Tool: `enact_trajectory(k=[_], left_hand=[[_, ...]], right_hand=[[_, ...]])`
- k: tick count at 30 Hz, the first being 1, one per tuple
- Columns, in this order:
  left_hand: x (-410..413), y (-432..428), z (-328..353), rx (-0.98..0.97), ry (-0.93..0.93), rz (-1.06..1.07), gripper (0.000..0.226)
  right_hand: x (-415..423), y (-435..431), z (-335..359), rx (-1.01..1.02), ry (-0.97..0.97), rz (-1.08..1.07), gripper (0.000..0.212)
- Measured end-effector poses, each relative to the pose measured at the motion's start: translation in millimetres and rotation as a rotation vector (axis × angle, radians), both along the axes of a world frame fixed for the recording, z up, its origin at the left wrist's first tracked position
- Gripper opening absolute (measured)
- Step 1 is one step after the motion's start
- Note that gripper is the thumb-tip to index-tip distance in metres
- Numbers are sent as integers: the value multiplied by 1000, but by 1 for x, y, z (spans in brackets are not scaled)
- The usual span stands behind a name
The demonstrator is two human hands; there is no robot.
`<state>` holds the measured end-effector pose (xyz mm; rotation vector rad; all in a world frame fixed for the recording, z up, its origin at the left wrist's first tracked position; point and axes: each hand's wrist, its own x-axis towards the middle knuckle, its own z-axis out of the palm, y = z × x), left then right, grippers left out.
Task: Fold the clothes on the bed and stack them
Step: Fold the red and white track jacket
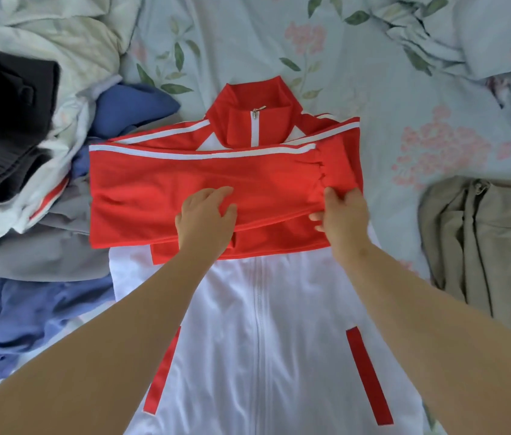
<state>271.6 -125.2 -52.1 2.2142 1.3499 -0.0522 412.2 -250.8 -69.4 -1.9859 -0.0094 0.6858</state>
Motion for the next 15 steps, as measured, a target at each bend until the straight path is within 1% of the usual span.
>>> enact_trajectory(k=[2, 3, 5, 7, 9, 11, 13, 14, 15], left_hand=[[1, -7, -5, 37, -11, -58, 39], [4, -13, -5, 51, -20, -84, 40], [11, -25, -5, 78, -9, -128, 43], [19, -33, -4, 91, 24, -188, 47], [26, -38, -7, 22, 109, -274, 53], [31, -40, -14, -107, 260, -373, 57], [31, -41, -22, -175, 400, -462, 57], [30, -41, -26, -183, 409, -486, 55], [28, -40, -29, -188, 362, -486, 52]], right_hand=[[20, -18, 4, -44, 0, -150, 23], [29, -28, 7, -82, -30, -205, 28], [46, -48, 12, -201, -133, -268, 38], [59, -64, 15, -258, -185, -304, 42], [65, -72, 15, -282, -204, -304, 42], [64, -73, 17, -284, -213, -285, 42], [59, -68, 19, -288, -268, -231, 36], [56, -65, 18, -283, -320, -194, 31], [51, -61, 17, -267, -383, -151, 27]])
